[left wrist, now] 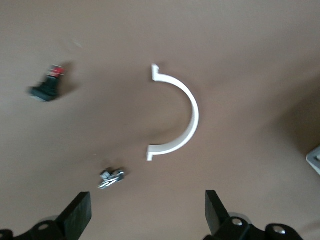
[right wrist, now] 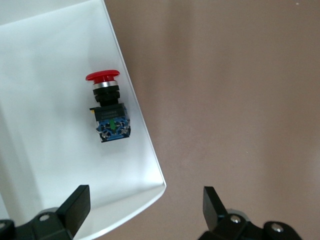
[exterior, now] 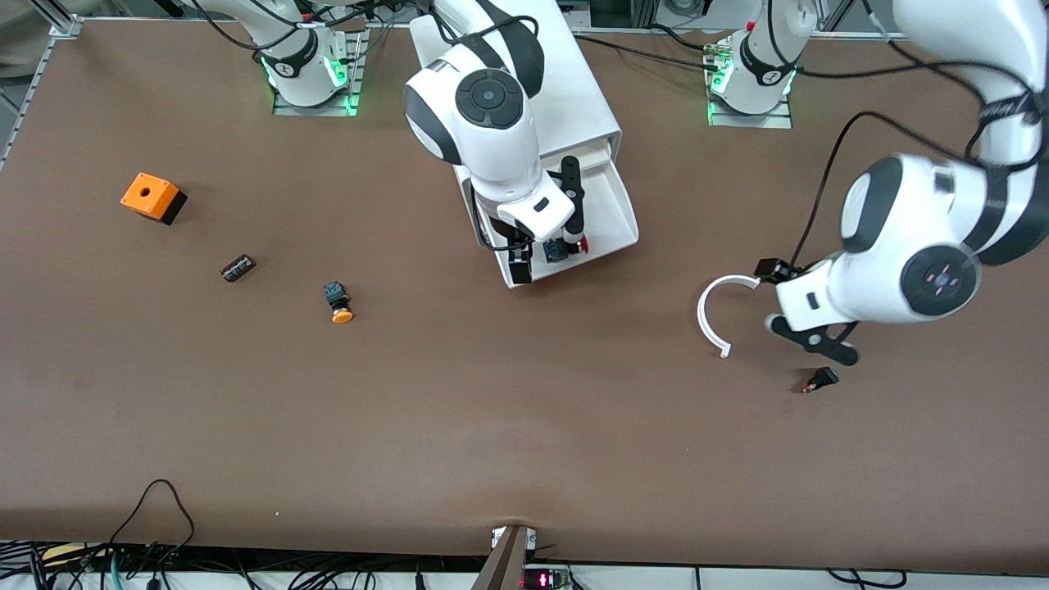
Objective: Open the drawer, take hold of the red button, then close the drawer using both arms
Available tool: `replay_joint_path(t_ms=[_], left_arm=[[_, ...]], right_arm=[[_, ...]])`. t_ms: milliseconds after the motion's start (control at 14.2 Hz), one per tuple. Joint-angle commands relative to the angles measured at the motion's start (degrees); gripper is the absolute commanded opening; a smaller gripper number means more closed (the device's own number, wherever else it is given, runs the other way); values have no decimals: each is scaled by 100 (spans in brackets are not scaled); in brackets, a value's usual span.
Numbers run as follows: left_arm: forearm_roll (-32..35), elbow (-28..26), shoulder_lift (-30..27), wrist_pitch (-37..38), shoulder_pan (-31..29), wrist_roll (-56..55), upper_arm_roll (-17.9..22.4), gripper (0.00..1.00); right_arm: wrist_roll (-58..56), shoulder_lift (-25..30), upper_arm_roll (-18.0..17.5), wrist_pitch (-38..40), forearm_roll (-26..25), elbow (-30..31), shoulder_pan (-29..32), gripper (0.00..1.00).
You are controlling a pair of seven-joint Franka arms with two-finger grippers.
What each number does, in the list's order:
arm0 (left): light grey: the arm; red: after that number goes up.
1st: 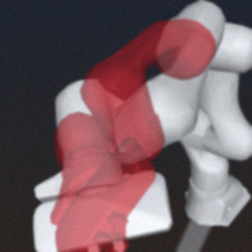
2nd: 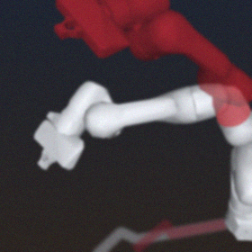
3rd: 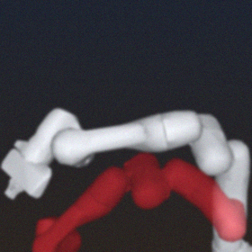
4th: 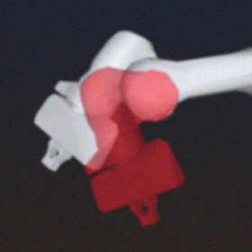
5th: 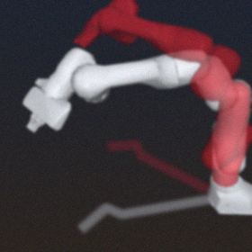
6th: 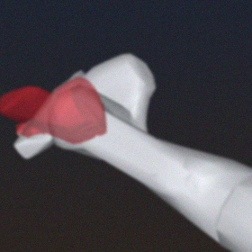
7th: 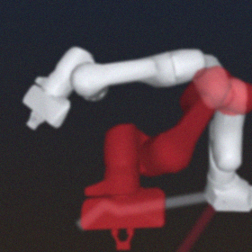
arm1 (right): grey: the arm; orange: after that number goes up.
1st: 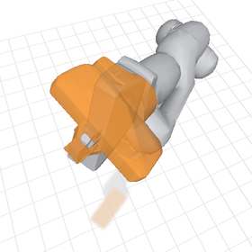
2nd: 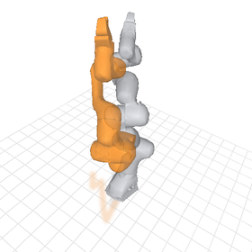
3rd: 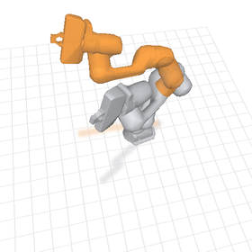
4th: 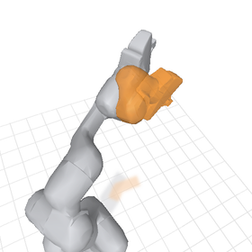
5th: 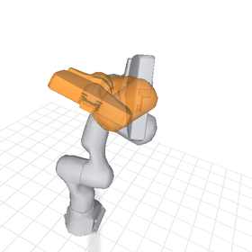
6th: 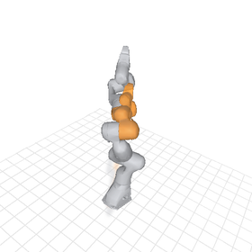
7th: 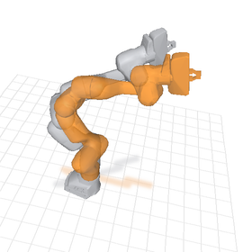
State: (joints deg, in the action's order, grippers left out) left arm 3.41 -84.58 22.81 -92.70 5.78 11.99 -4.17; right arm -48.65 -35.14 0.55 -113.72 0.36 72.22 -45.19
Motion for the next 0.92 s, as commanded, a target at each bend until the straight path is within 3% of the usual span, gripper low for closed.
replay_joint_path(t_ms=[0, 494, 706, 847], left_arm=[[239, 782, -172, 94, -15, -215, 12, 100], [160, 1496, -128, 200, -279, -232, 135, 100], [204, 1401, -312, 270, -323, -241, 135, 100], [143, 920, -601, 192, -568, -276, 118, 100]], right_arm=[[-110, -203, 32, 8, -63, -235, -200, 100], [-101, -555, 24, -36, -72, -472, -472, 100], [-32, -739, 59, -54, -54, -472, -499, 100], [-13, -818, 59, -168, -54, -472, -499, 100]])
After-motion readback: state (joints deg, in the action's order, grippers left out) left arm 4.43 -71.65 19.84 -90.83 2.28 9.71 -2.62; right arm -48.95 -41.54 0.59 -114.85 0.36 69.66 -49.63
